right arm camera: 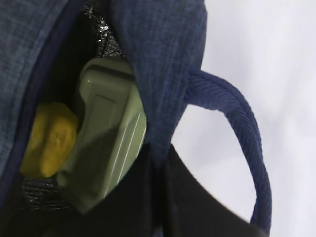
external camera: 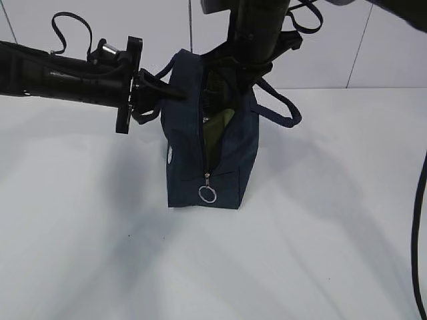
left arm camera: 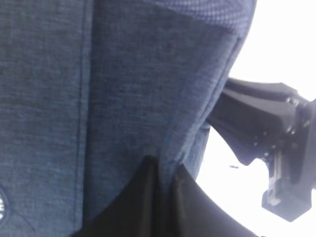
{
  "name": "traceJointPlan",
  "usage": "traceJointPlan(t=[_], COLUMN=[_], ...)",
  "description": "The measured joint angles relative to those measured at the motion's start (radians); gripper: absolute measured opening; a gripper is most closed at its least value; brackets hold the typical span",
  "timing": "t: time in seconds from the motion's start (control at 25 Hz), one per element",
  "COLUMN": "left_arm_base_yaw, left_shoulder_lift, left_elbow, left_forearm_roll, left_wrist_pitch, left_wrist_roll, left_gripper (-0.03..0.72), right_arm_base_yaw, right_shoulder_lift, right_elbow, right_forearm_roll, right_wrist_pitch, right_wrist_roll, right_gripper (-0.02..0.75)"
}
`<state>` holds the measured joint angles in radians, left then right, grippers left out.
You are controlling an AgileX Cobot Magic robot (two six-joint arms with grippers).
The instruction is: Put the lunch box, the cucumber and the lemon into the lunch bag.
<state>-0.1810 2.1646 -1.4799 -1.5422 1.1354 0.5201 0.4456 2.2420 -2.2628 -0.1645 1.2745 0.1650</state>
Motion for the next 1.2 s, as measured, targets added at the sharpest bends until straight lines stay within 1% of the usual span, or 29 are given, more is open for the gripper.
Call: traceJointPlan(t=[0.16, 0.28, 0.32, 0.44, 0.52, 0.56, 0.64, 0.72, 0.92, 1.2], left_arm_base_yaw=[0.000, 0.000, 0.000, 0.004, 0.013, 0.021, 0.040, 0.065, 0.102, 0.102], left_shoulder_lift=[0.000, 0.000, 0.000, 0.000, 0.000, 0.000, 0.000, 0.000, -0.037, -0.135], left_elbow=[0.000, 0.000, 0.000, 0.000, 0.000, 0.000, 0.000, 0.000, 0.000, 0.000], left_forearm_roll=[0.012, 0.027, 0.032, 0.047, 0.051, 0.054, 0.056, 0.061, 0.072, 0.072], left_wrist_pitch=[0.002, 0.008, 0.010, 0.023, 0.028, 0.030, 0.031, 0.031, 0.031, 0.036], left_wrist_roll=[0.000, -0.001, -0.002, -0.003, -0.005, -0.005, -0.007, -0.020, -0.050, -0.056], left_gripper=[0.003, 0.034, 0.050, 0.148, 0.228, 0.269, 0.324, 0.351, 0.363, 0.360], right_arm_base_yaw=[0.000, 0.000, 0.000, 0.000, 0.000, 0.000, 0.000, 0.000, 0.000, 0.000], right_shoulder_lift=[0.000, 0.000, 0.000, 0.000, 0.000, 0.000, -0.002, -0.018, -0.094, -0.186], right_elbow=[0.024, 0.026, 0.026, 0.026, 0.026, 0.026, 0.026, 0.028, 0.029, 0.029], right_forearm_roll=[0.000, 0.002, 0.004, 0.016, 0.033, 0.041, 0.049, 0.055, 0.057, 0.057], right_wrist_pitch=[-0.006, -0.014, -0.015, -0.018, -0.019, -0.019, -0.019, -0.019, -0.019, -0.019], right_wrist_roll=[0.000, 0.000, 0.000, 0.000, 0.000, 0.000, 0.000, 0.000, 0.000, -0.002], right_gripper=[0.059, 0.132, 0.167, 0.278, 0.328, 0.338, 0.351, 0.356, 0.357, 0.356])
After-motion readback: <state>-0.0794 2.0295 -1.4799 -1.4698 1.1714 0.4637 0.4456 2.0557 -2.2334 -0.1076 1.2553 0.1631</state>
